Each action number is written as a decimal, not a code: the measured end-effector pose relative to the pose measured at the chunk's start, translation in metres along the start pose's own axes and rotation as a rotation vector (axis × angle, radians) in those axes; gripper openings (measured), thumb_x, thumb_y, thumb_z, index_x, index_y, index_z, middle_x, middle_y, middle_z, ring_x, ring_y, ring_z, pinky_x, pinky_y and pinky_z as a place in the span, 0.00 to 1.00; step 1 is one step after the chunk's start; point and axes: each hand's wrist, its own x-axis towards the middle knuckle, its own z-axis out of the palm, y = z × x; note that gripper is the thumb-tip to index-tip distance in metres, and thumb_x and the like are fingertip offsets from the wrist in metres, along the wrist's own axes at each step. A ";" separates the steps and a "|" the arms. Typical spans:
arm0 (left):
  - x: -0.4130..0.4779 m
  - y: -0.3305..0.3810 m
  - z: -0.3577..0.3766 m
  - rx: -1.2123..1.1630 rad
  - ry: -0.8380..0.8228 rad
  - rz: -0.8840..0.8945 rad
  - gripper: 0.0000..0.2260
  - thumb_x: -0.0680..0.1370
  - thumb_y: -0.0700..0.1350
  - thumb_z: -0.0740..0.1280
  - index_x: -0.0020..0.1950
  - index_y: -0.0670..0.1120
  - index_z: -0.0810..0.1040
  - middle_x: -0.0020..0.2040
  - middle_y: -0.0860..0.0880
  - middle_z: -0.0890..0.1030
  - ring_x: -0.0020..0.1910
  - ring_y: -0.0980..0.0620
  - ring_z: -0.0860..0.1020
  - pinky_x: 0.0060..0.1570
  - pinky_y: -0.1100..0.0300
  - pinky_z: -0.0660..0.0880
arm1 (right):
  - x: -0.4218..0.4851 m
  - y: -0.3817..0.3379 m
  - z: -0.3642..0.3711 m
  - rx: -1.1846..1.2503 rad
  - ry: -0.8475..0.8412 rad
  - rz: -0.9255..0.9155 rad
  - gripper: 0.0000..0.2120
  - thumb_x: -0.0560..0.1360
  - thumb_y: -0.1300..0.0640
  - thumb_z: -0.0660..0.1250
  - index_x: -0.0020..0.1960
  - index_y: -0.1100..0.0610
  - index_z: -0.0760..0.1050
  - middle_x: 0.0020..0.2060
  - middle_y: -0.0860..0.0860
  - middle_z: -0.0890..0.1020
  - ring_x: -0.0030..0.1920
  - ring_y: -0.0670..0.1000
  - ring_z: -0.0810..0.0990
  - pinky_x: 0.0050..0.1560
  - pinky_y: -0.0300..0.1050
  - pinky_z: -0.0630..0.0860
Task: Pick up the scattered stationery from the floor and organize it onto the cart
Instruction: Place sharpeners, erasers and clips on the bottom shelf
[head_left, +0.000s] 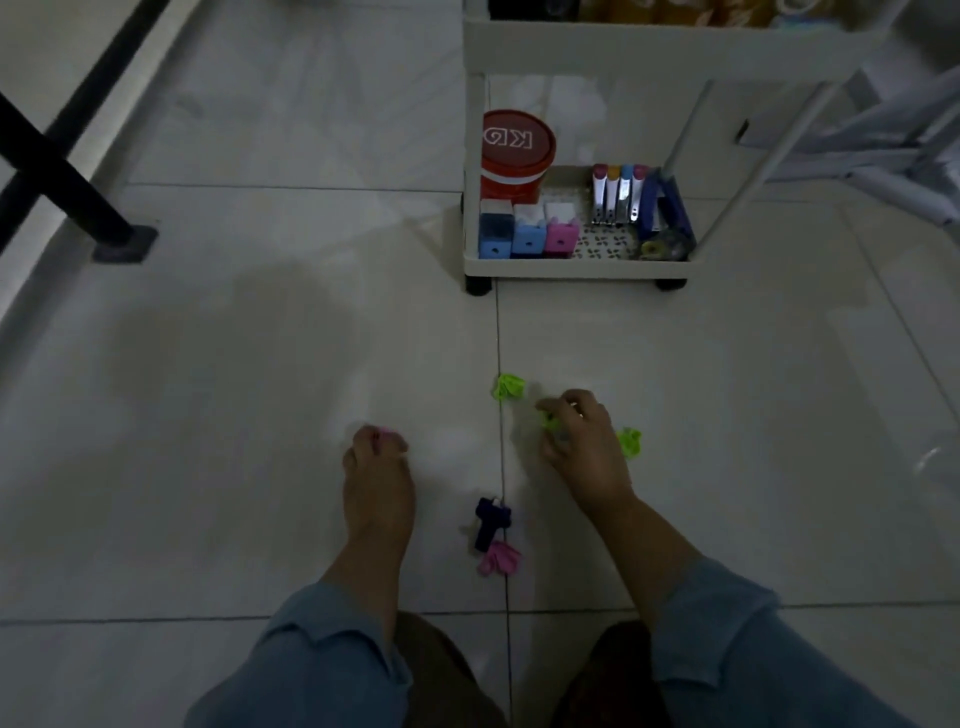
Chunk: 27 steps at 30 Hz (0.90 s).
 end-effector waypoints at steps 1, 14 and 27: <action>0.002 0.002 0.003 -0.003 0.008 0.001 0.12 0.77 0.32 0.59 0.58 0.41 0.75 0.64 0.42 0.69 0.57 0.48 0.66 0.53 0.59 0.65 | 0.000 0.006 -0.006 -0.046 0.032 0.025 0.18 0.71 0.67 0.67 0.60 0.61 0.76 0.57 0.60 0.73 0.57 0.60 0.72 0.52 0.41 0.65; 0.039 0.104 0.025 -0.213 -0.190 0.339 0.11 0.76 0.37 0.65 0.59 0.39 0.75 0.60 0.40 0.70 0.57 0.42 0.73 0.56 0.58 0.72 | -0.002 0.041 -0.019 -0.173 -0.133 -0.033 0.14 0.73 0.64 0.62 0.58 0.62 0.77 0.58 0.61 0.74 0.55 0.62 0.75 0.53 0.45 0.71; 0.045 0.114 0.067 -0.011 -0.170 0.445 0.17 0.76 0.32 0.59 0.63 0.42 0.74 0.62 0.44 0.74 0.61 0.45 0.67 0.53 0.68 0.59 | -0.023 0.102 -0.024 -0.422 -0.051 -0.279 0.21 0.68 0.52 0.61 0.61 0.51 0.69 0.56 0.54 0.69 0.50 0.53 0.67 0.40 0.40 0.78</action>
